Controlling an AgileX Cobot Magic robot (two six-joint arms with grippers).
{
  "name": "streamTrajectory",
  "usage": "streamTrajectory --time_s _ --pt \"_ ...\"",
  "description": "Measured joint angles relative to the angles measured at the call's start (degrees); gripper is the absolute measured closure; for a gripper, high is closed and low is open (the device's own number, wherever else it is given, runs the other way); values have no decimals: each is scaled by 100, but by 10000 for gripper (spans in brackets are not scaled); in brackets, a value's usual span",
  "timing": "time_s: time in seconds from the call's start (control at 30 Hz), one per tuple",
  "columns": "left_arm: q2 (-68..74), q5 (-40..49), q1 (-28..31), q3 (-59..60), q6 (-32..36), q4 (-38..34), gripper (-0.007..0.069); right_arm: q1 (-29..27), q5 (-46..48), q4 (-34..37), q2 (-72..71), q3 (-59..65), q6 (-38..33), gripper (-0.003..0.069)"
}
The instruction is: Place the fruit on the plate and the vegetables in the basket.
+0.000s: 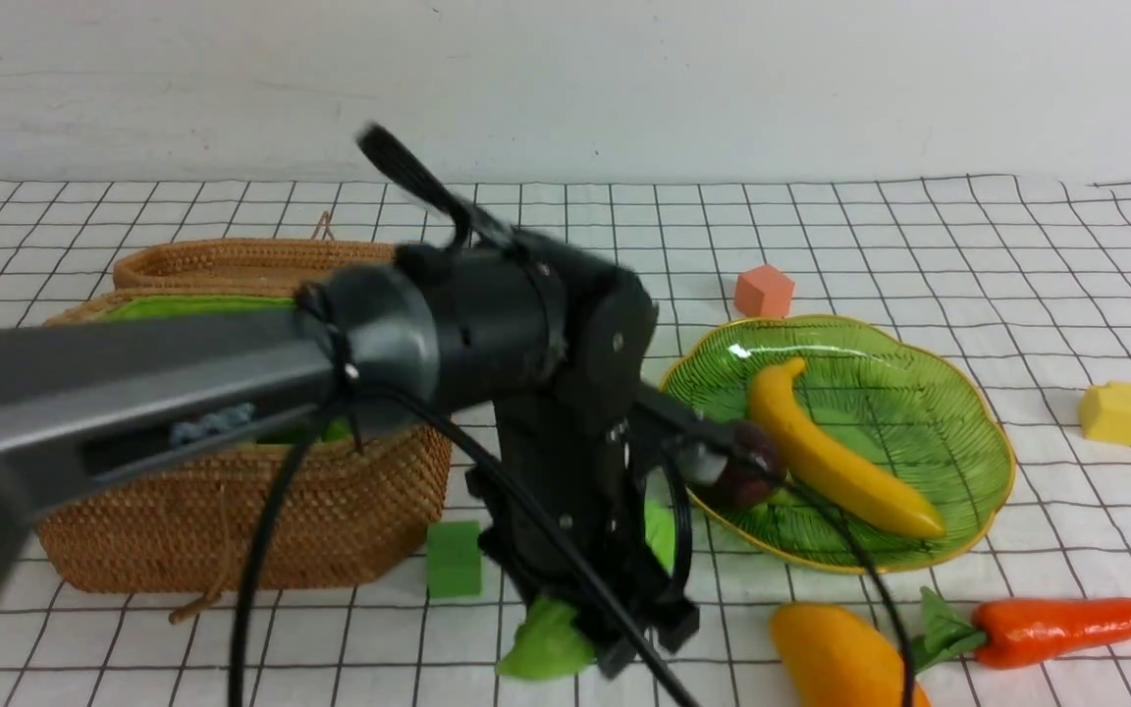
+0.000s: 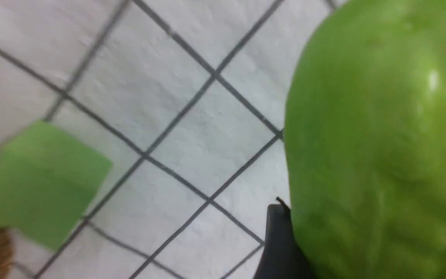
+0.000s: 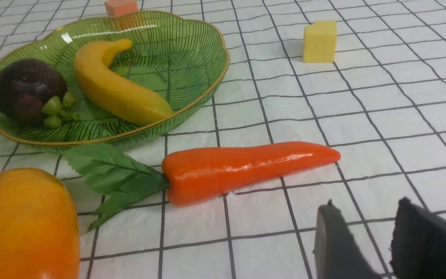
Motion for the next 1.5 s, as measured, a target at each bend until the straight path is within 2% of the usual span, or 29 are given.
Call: streamTrajectory --time_s 0.2,0.3,0.4,0.5,0.57,0.77,0.83,0.9,0.93,1.1,1.27,1.47,1.5 --pt "-1342 188 248 -1036 -340 963 170 0 0 0 0 0 0 414" --pt "-1743 246 943 -1197 -717 1549 170 0 0 0 0 0 0 414" --pt "-1776 294 1991 -1081 -1386 1832 170 0 0 0 0 0 0 414" --pt "-1580 118 2702 -638 -1512 1853 170 0 0 0 0 0 0 414" --pt "-1333 -59 2948 -368 -1540 1853 170 0 0 0 0 0 0 414" --pt "-814 -281 2880 -90 -1552 1684 170 0 0 0 0 0 0 414" --pt "-785 -380 2814 -83 -1575 1669 146 0 0 0 0 0 0 414" --pt "-785 -435 2778 -83 -1749 1643 25 0 0 0 0 0 0 414" --pt "-785 -418 2778 -83 -1827 1643 -3 0 0 0 0 0 0 414" --pt "-899 -57 2778 -83 -2016 1664 -38 0 0 0 0 0 0 414" --pt "-1349 483 2778 -73 -2047 1611 45 0 0 0 0 0 0 414" --pt "-3316 576 2790 604 -2281 479 453 0 0 0 0 0 0 414" --pt "-3390 582 2790 604 -2295 437 468 0 0 0 0 0 0 414"
